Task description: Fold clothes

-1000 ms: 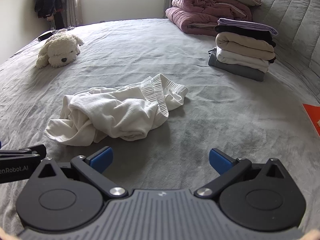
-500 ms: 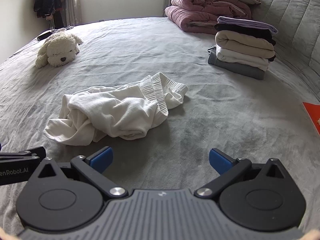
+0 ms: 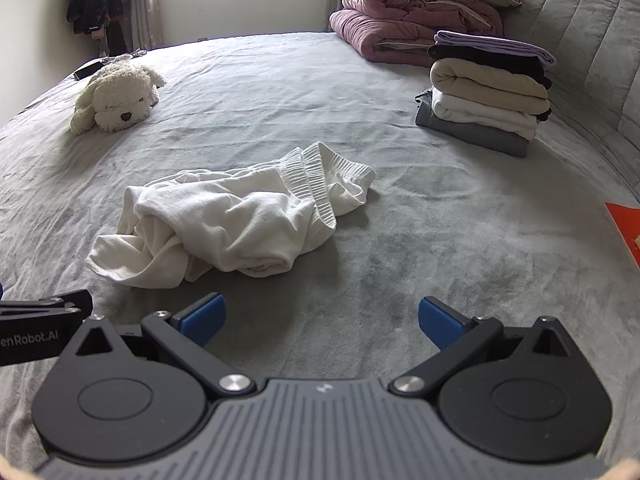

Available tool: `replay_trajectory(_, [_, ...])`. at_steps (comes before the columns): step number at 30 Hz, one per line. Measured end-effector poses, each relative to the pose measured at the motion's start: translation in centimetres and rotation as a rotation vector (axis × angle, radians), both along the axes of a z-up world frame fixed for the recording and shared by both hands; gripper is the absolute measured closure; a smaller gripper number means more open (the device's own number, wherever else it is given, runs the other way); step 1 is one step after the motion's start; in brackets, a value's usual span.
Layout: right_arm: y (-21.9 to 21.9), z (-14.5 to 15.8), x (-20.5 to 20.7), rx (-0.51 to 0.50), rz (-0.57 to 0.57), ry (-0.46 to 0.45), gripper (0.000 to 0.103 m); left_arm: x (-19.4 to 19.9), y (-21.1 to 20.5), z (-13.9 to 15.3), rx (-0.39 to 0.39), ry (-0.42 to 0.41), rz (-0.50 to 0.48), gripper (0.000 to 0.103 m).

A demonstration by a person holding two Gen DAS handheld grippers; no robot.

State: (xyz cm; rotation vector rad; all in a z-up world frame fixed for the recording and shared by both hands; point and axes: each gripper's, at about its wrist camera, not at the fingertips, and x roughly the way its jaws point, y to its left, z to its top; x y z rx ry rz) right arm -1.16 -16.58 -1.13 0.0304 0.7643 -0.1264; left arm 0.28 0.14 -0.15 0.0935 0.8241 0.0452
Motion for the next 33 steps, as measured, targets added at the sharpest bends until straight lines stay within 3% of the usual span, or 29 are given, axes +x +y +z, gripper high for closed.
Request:
replay_trajectory(20, [0.1,0.9,0.6,-0.011,-0.009,0.018,0.0,1.5,0.1,0.9,-0.031,-0.006,0.007,0.0])
replay_trajectory(33, [-1.5,1.1,4.9,-0.02,-0.008,0.083,0.0,5.4,-0.4,-0.1,-0.045,0.042,-0.012,0.0])
